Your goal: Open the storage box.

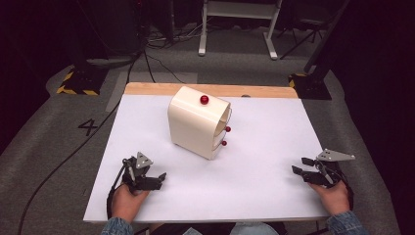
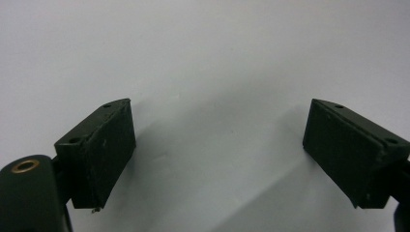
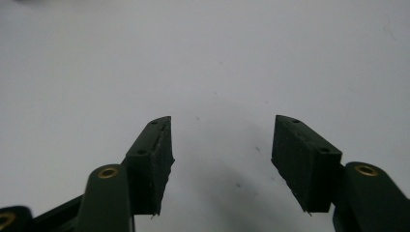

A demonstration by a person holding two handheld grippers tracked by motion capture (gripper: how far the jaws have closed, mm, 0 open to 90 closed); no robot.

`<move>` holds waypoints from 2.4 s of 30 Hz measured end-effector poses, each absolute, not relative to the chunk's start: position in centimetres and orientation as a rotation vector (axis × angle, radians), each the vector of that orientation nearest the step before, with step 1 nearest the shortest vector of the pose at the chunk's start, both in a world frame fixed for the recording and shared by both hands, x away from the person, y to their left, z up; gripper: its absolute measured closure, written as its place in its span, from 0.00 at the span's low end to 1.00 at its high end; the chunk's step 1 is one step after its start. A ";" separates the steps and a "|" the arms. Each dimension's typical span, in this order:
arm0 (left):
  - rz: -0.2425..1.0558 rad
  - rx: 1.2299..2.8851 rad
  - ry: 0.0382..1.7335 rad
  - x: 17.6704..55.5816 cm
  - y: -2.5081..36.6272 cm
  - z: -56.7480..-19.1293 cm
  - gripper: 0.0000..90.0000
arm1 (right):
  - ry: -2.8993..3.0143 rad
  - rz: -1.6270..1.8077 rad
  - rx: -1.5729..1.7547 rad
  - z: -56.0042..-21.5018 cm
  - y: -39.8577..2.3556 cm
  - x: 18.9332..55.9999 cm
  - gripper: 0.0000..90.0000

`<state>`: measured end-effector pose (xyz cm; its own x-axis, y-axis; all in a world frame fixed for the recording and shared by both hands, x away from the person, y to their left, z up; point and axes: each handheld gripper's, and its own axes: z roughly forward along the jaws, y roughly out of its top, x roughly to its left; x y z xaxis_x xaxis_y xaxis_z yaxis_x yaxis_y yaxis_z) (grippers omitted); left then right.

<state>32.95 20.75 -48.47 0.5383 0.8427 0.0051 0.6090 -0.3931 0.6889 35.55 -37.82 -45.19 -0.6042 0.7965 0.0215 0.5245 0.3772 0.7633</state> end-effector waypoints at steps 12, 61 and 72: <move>0.444 2.135 1.179 33.1 20.8 -48.4 0.13 | 2.336 1.235 1.005 -40.8 -34.6 34.0 0.48; 0.445 2.131 1.177 33.1 20.8 -48.5 0.13 | 2.555 1.436 0.601 -44.3 -19.5 44.5 0.66; 0.446 2.130 1.177 33.1 20.8 -48.5 0.13 | 2.550 1.444 0.570 -45.6 -18.2 44.9 0.79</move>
<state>33.12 20.80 -48.50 0.5382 0.8426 -0.0176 0.6196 -0.3815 0.6860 44.89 -18.17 -45.58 -0.9153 0.3996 0.0500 0.2485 0.4626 0.8510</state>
